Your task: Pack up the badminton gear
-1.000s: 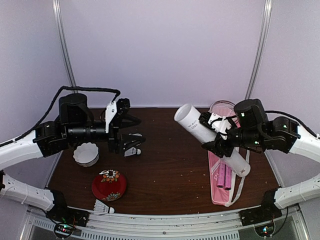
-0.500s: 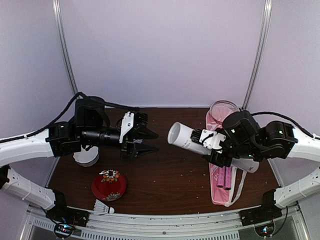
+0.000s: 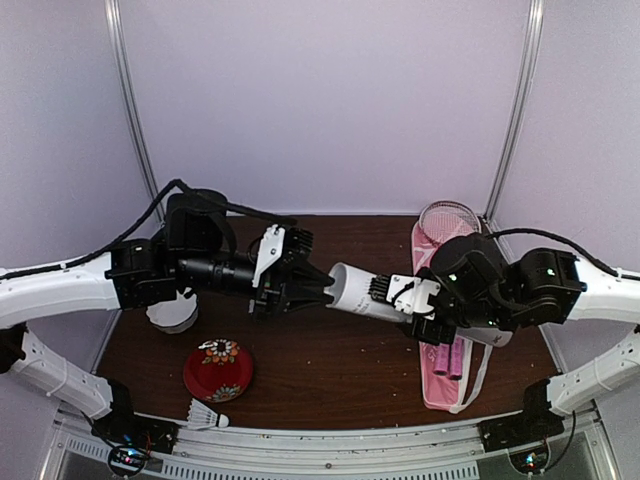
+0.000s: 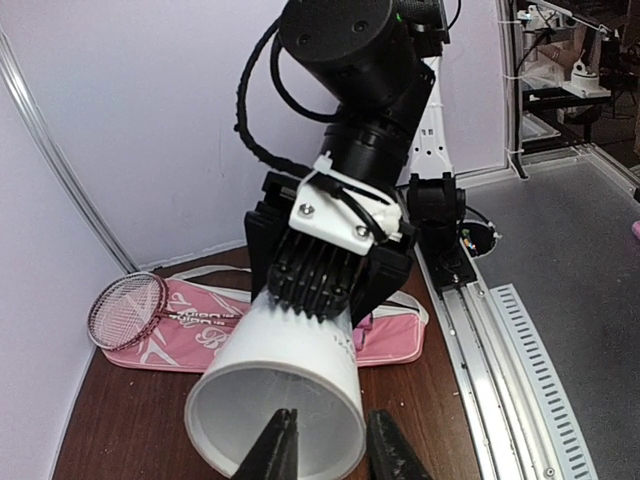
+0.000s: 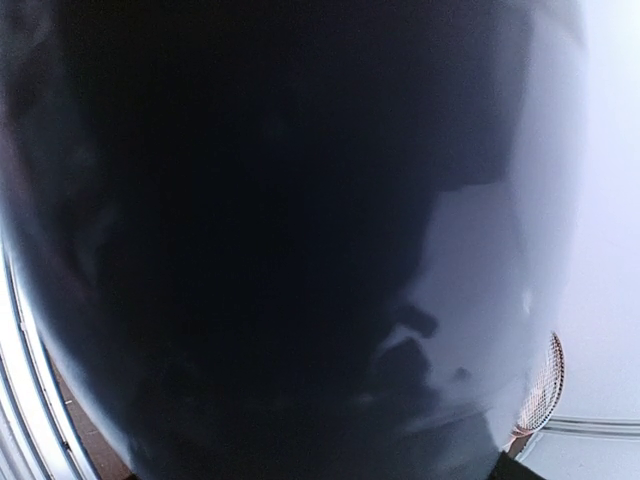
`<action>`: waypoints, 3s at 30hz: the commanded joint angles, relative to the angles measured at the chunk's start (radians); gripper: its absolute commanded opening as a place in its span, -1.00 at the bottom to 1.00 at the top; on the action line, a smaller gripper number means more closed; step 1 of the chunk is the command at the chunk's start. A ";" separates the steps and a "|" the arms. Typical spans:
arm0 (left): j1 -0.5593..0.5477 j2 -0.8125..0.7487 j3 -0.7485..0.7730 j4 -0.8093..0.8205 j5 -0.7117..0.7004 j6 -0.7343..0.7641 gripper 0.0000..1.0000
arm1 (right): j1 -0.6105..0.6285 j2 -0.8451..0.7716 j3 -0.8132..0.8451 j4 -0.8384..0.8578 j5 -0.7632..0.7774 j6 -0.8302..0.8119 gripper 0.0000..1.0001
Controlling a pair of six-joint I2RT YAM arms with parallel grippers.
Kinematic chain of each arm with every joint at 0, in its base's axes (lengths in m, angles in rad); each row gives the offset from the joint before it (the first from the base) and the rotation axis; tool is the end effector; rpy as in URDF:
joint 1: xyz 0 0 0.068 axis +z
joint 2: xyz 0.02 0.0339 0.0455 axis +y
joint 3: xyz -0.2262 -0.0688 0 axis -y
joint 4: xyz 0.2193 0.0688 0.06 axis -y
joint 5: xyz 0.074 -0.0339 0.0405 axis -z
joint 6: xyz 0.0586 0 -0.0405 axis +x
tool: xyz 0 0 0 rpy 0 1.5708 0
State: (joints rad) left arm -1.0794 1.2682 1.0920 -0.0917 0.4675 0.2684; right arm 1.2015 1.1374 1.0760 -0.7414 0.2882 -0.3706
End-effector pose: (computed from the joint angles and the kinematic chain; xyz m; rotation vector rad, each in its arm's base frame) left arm 0.1187 -0.2777 0.3166 1.4523 1.2669 -0.9852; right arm 0.1014 0.2160 0.2716 -1.5513 1.7423 0.0706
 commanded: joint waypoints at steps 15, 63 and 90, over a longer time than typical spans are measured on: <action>-0.010 0.040 0.038 -0.015 0.081 -0.029 -0.81 | 0.018 -0.008 -0.004 0.038 0.060 -0.014 -0.06; 0.121 0.494 0.065 -0.067 -0.450 -0.270 -1.00 | -0.012 -0.036 -0.144 0.040 0.261 0.139 -0.07; 0.148 0.129 -0.180 -0.273 -0.414 -0.777 0.13 | -0.012 -0.110 -0.184 0.105 0.192 0.152 -0.05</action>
State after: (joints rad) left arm -0.9321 1.5337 0.9974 -0.2817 0.0837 -0.3084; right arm 1.1934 1.0512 0.8967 -0.6754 0.4858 -0.2302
